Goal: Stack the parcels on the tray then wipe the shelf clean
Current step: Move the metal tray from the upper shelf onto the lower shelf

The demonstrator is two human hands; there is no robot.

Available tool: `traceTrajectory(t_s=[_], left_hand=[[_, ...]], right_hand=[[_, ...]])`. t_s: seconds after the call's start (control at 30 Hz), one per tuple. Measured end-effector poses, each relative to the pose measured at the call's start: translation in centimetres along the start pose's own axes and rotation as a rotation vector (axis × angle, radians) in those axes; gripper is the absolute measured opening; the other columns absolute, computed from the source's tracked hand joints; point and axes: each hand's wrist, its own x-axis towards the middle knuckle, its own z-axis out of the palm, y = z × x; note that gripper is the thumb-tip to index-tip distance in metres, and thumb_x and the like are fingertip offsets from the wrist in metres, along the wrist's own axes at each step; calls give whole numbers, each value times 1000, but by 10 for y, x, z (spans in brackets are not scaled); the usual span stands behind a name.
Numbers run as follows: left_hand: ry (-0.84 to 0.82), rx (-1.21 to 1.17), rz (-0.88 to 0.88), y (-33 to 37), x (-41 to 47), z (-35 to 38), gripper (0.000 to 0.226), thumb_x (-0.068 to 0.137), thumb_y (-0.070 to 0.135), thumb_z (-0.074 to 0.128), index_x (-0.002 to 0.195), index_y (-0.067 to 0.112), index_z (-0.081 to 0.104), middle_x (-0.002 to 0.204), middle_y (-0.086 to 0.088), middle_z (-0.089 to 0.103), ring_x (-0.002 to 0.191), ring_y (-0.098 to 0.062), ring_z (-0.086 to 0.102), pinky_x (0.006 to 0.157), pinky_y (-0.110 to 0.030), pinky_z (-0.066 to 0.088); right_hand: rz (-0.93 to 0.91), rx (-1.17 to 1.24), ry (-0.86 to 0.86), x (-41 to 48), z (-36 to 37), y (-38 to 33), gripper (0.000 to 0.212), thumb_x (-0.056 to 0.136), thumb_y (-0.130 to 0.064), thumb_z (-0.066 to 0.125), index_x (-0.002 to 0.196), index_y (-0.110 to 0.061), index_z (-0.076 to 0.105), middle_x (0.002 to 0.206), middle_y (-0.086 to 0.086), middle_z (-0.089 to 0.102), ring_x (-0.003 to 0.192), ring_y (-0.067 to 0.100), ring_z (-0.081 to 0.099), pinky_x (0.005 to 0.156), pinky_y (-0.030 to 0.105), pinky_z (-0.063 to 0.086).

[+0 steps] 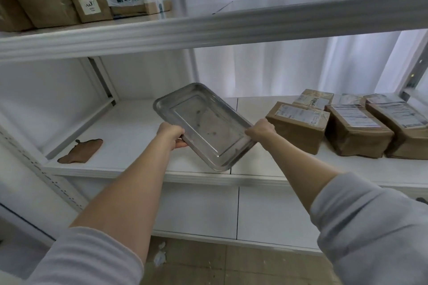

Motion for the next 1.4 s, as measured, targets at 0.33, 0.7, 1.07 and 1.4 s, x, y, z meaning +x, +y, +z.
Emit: traceTrajectory(t_s=[0.33,0.7,1.07,1.4], left_hand=[[38,-339,-57,3,27,27,32,91,-12,44,122,-4,51,103,-21,63,66,-26,63,65,-37,53],[2,-409,-147,3,65,42,36,90,-13,39,122,-4,52,107,-23,64,83,-33,63,73,-44,54],[113,-418,-184,-4,87,47,47,88,-17,40,133,-4,45,119,-25,61,85,-34,64,68,-42,54],[300,-355,-169,0,99,57,53,82,-13,47,131,6,49,121,-18,59,102,-36,63,69,-46,56]], right_hand=[[188,352,-216,15,23,-15,13,93,-9,61,87,1,58,70,13,63,39,12,58,46,20,52],[308,464,-95,48,35,-28,18,100,-6,46,83,-3,50,66,12,55,45,13,51,43,18,48],[109,66,74,82,40,-13,8,97,-8,48,91,-4,50,83,10,52,83,22,55,83,30,53],[210,198,-24,109,31,-11,27,95,3,48,69,-4,46,65,13,50,64,22,57,68,29,56]])
